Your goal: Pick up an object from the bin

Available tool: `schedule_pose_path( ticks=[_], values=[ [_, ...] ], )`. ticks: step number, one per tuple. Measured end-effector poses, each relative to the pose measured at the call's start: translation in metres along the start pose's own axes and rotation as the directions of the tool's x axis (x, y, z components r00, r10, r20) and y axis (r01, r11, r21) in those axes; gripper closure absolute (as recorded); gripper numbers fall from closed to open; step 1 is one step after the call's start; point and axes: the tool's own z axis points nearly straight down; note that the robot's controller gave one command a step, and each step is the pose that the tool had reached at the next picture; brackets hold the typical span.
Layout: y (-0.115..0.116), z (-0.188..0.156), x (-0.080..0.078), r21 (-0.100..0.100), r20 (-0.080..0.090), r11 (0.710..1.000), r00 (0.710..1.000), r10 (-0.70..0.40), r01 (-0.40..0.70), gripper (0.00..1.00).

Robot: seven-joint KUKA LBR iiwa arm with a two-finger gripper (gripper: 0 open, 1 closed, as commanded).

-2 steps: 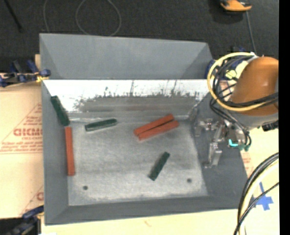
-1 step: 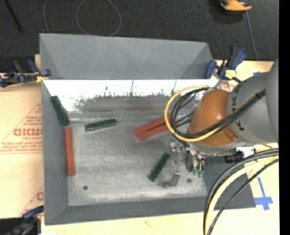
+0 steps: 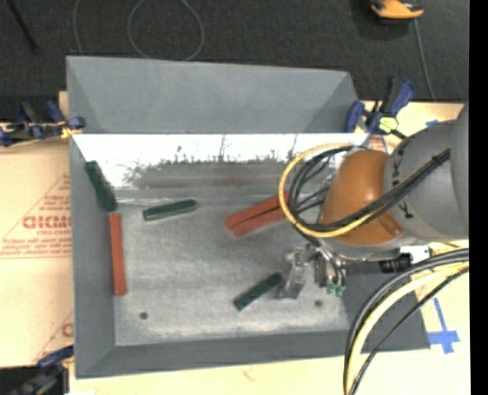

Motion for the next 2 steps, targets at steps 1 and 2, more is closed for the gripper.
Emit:
schedule_pose_path(
  ticks=[1, 2],
  values=[
    [0.0095, -0.0773, -0.0129, 0.000, 0.009, 0.991, 0.991, -0.131, 0.131, 1.00],
    [0.0091, -0.0737, -0.0110, 0.000, 0.002, 0.991, 0.991, -0.133, 0.133, 0.00]
  ],
)
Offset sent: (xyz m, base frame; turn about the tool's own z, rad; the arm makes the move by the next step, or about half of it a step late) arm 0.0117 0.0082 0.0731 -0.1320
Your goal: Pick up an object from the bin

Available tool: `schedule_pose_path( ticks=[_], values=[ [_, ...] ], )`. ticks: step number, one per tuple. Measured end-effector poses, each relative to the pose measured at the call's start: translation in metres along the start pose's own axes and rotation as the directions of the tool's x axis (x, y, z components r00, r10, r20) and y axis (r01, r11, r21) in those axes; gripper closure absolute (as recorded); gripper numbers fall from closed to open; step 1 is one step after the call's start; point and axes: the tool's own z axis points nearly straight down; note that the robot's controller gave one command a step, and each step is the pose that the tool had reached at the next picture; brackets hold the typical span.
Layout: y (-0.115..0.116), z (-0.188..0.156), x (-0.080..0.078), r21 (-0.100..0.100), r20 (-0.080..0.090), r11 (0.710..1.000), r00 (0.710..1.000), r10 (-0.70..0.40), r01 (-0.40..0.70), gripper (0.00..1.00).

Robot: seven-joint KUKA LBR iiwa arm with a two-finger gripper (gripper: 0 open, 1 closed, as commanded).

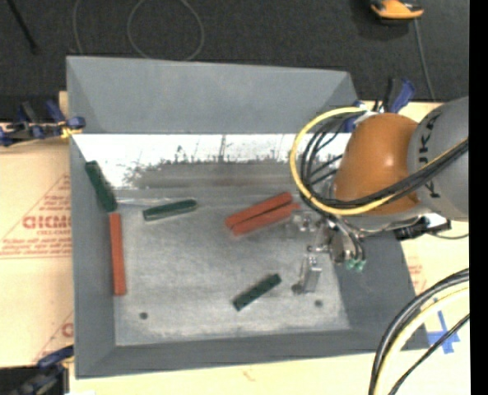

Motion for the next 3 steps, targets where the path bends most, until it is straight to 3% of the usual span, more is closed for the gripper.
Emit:
schedule_pose_path(
  ticks=[1, 2, 3],
  values=[
    [0.016, 0.077, 0.032, -0.002, -0.008, 0.997, 0.997, -0.081, 0.081, 0.00],
    [0.016, 0.073, 0.028, -0.001, 0.000, 0.997, 0.997, -0.083, 0.083, 1.00],
    [-0.021, -0.064, 0.006, 0.002, 0.009, 0.996, 0.996, -0.085, 0.085, 1.00]
  ],
)
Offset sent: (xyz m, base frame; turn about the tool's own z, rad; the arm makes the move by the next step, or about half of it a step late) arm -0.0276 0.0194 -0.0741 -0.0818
